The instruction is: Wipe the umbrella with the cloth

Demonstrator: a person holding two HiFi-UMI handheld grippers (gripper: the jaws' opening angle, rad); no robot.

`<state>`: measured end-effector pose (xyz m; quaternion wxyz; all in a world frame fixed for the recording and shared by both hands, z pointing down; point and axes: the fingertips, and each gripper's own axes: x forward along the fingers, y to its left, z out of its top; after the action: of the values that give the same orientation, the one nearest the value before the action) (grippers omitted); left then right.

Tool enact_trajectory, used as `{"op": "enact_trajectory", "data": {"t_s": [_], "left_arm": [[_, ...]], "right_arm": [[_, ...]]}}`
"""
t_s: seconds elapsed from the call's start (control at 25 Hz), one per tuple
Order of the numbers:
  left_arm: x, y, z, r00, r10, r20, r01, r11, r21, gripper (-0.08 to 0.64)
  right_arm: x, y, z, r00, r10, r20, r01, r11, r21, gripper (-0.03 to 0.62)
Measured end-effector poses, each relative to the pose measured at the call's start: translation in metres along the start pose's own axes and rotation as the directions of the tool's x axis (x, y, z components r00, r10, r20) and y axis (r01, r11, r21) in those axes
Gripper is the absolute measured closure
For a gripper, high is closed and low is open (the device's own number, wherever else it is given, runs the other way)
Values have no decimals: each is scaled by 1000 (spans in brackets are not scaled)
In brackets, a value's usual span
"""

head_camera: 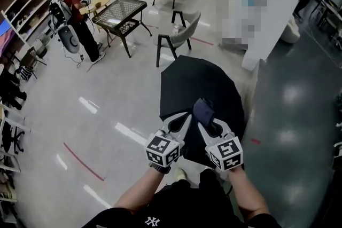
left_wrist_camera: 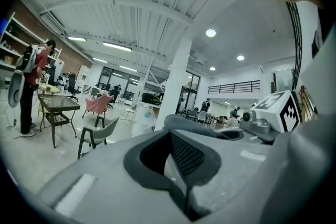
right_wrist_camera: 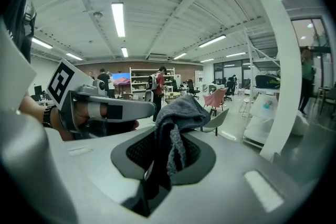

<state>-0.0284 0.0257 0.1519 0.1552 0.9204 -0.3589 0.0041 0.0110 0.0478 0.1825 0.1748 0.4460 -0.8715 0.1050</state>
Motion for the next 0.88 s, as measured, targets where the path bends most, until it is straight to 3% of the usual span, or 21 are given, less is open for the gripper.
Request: {"op": "enact_trajectory", "data": {"t_s": [0.24, 0.88], "left_arm": [[2, -7, 26, 998, -13, 54, 11, 1000, 30, 560], [7, -9, 44, 995, -10, 100, 4, 999, 53, 560]], "right_arm": [[-5, -5, 20, 999, -13, 36, 14, 999, -31, 511], [-9, -14, 39, 997, -29, 77, 34, 997, -72, 511]]}}
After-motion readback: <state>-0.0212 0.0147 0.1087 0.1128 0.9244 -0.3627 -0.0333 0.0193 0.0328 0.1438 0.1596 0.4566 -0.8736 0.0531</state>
